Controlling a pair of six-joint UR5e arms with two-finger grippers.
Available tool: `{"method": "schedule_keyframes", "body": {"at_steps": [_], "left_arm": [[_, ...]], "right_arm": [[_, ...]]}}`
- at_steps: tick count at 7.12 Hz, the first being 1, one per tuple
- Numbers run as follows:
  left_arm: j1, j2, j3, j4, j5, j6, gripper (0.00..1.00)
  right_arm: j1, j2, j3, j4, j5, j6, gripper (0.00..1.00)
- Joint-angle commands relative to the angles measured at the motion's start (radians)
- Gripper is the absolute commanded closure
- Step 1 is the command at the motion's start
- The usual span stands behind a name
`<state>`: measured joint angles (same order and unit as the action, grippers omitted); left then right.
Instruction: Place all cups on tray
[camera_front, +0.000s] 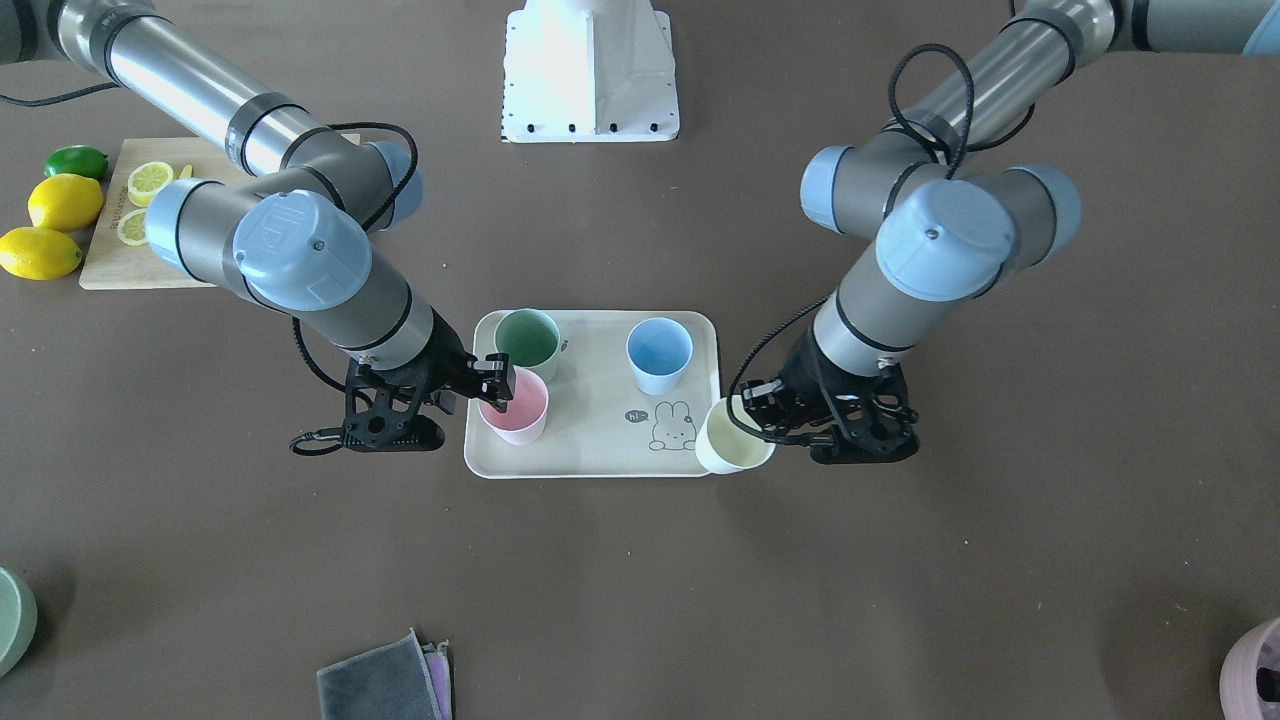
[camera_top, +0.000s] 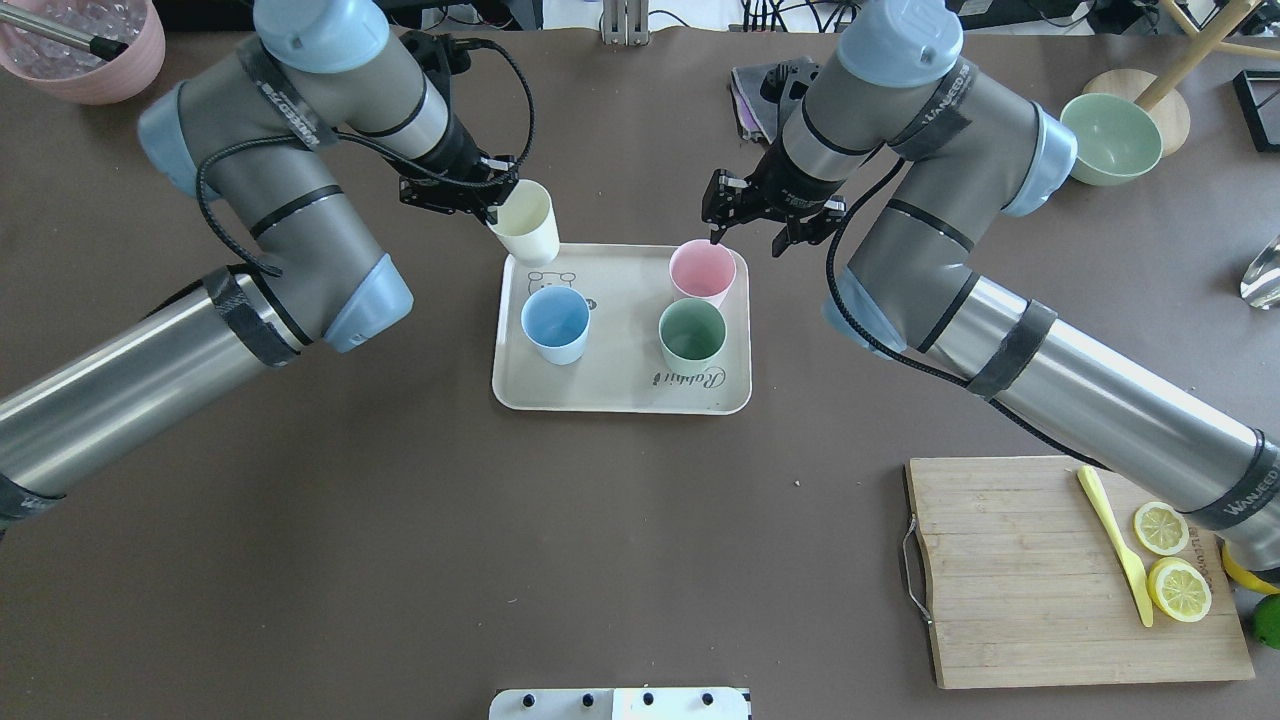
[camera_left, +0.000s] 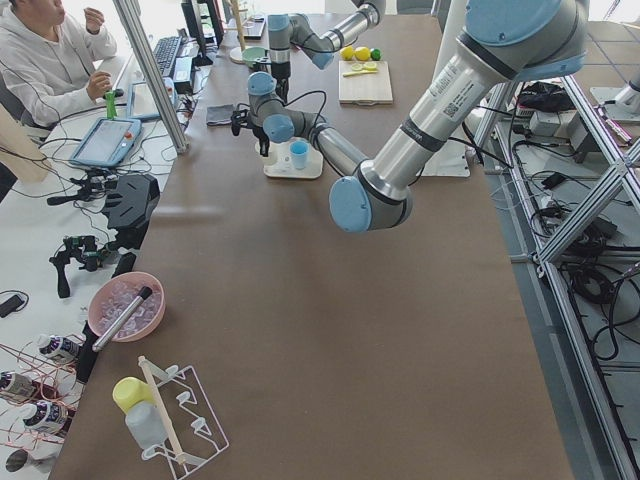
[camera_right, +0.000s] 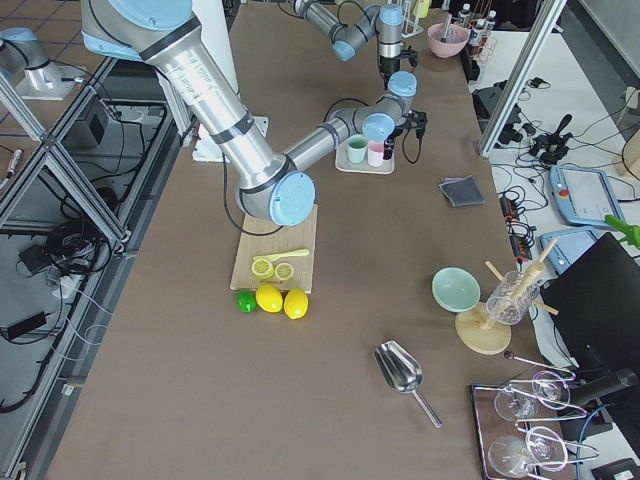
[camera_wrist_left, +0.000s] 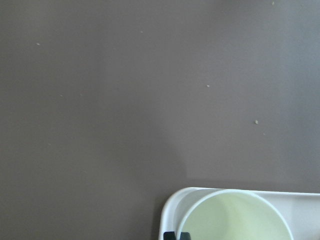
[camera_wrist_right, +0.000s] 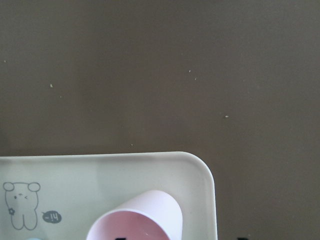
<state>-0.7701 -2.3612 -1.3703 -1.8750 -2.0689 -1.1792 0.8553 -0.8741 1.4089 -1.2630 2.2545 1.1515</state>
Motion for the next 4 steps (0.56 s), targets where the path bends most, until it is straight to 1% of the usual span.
{"method": "schedule_keyframes", "body": {"at_steps": [1,2,3,4], "left_arm": [[0.043,-0.026,0.019,-0.001,0.047,-0.02,0.02],[0.026,-0.013,0.005,0.002,0.041,-0.014,0.02],[-0.041,0.049,-0.041,0.008,-0.011,0.078,0.02],[-0.126,0.166,-0.114,0.013,-0.09,0.213,0.02]], "right_arm": [[0.092,-0.099,0.057,-0.003,0.077,-0.108,0.0],[0.132,-0.162,0.091,-0.003,0.089,-0.184,0.0],[0.166,-0.211,0.114,-0.003,0.097,-0.214,0.0],[0.201,-0.267,0.143,-0.004,0.097,-0.254,0.0]]}}
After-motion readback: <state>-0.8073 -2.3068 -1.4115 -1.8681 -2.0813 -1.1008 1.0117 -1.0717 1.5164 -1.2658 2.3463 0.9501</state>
